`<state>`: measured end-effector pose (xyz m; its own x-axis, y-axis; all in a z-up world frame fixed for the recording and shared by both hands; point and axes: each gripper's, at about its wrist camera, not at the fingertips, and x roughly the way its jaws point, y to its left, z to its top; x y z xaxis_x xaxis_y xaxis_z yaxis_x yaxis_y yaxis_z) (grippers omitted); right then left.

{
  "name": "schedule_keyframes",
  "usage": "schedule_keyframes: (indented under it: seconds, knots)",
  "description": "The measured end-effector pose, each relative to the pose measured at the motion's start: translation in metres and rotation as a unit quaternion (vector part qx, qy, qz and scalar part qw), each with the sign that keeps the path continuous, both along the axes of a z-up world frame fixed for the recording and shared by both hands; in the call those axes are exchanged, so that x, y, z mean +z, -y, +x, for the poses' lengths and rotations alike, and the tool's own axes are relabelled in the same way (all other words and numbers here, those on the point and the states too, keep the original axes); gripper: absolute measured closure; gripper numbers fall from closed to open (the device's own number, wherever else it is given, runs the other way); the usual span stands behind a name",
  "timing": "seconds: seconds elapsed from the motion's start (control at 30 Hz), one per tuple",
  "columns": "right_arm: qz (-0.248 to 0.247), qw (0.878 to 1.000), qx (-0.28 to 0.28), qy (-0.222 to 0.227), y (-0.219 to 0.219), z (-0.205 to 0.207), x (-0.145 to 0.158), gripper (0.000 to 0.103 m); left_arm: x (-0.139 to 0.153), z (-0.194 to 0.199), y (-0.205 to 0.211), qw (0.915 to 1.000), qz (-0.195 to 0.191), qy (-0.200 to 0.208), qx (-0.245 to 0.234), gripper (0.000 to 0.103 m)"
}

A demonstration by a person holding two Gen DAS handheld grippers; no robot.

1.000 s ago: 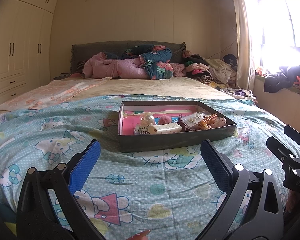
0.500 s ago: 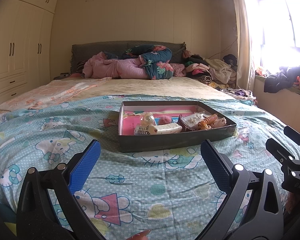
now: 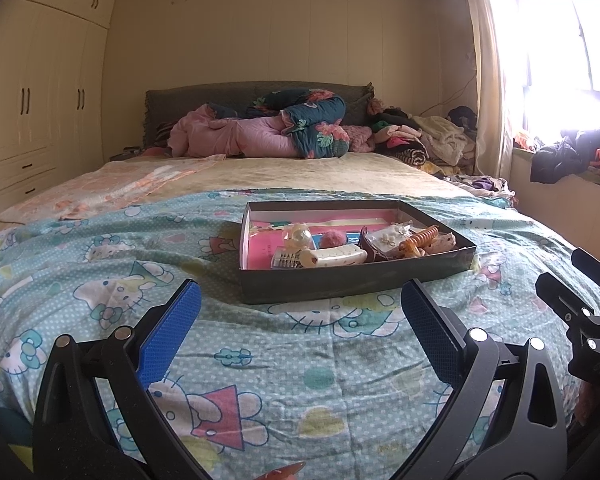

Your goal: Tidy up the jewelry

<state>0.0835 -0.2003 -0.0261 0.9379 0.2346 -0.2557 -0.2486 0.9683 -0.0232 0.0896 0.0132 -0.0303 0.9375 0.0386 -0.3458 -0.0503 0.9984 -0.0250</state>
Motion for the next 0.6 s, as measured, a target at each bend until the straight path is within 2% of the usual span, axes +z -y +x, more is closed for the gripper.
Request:
schedule_keyframes:
  seconds: [0.2, 0.37, 0.47, 0.6]
  knots:
    - [0.005, 1.0, -0.004, -0.003, 0.002, 0.002, -0.001, 0.006, 0.0, 0.0, 0.003, 0.9998, 0.014, -0.004, 0.013, 0.011]
    - [0.014, 1.0, -0.009, -0.008, 0.008, 0.005, 0.0, 0.006, -0.001, 0.002, 0.0, 0.9999, 0.0, -0.01, 0.01, 0.011]
    - [0.025, 0.999, -0.025, -0.021, 0.018, 0.016, 0.001, 0.006, -0.004, 0.013, -0.016, 0.9989, -0.02, -0.032, 0.027, 0.011]
    - [0.049, 0.994, -0.074, -0.062, 0.057, 0.056, 0.012, 0.006, -0.003, 0.042, -0.056, 0.9955, -0.04, -0.06, 0.061, 0.011]
